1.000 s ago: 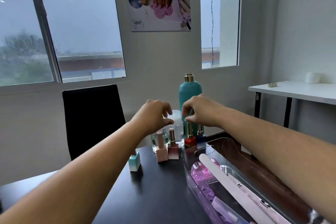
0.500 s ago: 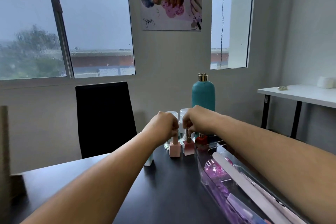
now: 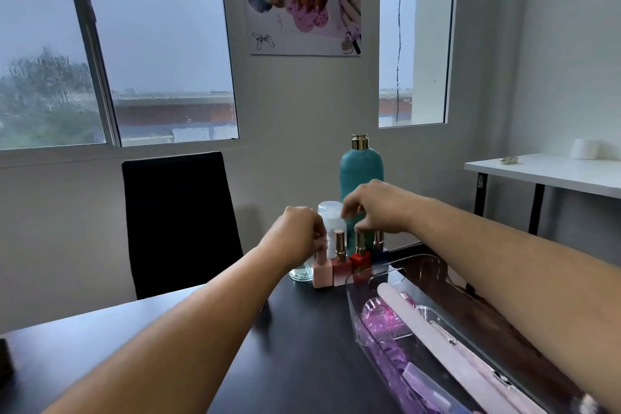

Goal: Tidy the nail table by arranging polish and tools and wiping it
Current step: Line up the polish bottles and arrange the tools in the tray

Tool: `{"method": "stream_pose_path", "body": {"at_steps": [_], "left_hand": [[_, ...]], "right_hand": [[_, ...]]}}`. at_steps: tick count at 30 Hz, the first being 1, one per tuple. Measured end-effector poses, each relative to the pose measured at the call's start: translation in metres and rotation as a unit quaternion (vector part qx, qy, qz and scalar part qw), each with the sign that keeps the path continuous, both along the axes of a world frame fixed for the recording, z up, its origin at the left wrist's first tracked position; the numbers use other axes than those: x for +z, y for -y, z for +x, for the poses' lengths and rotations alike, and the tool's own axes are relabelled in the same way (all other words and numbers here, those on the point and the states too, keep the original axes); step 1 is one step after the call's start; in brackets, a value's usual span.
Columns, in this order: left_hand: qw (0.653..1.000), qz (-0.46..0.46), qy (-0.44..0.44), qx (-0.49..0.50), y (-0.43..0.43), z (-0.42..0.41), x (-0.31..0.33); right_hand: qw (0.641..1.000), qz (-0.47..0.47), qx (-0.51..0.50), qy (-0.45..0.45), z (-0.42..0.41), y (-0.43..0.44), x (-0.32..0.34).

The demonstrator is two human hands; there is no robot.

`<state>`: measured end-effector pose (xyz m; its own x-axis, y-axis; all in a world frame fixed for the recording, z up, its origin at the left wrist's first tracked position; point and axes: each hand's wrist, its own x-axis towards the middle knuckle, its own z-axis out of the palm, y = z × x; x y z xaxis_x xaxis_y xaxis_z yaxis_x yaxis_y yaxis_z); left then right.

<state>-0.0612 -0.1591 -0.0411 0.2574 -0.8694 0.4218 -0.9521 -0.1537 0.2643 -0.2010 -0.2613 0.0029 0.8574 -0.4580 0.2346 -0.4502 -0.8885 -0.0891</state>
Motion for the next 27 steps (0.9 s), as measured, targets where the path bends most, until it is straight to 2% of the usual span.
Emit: {"method": "stream_pose_path", "body": {"at_steps": [6, 17, 23, 27], "left_hand": [[1.000, -0.019, -0.006, 0.000, -0.002, -0.003, -0.001], [0.999, -0.033, -0.019, 0.010, 0.000, -0.004, -0.004], [0.999, -0.034, -0.011, 0.009, 0.002, -0.003, -0.005], [1.000, -0.023, -0.012, 0.007, 0.002, -0.003, -0.008]], "right_hand": [[0.999, -0.003, -0.015, -0.041, -0.003, 0.004, -0.008], [0.999, 0.033, -0.022, -0.014, 0.004, 0.012, -0.014], [1.000, 0.024, -0.020, -0.003, 0.002, 0.011, -0.013], [0.999, -0.018, -0.026, 0.022, -0.008, 0.014, -0.003]]}}
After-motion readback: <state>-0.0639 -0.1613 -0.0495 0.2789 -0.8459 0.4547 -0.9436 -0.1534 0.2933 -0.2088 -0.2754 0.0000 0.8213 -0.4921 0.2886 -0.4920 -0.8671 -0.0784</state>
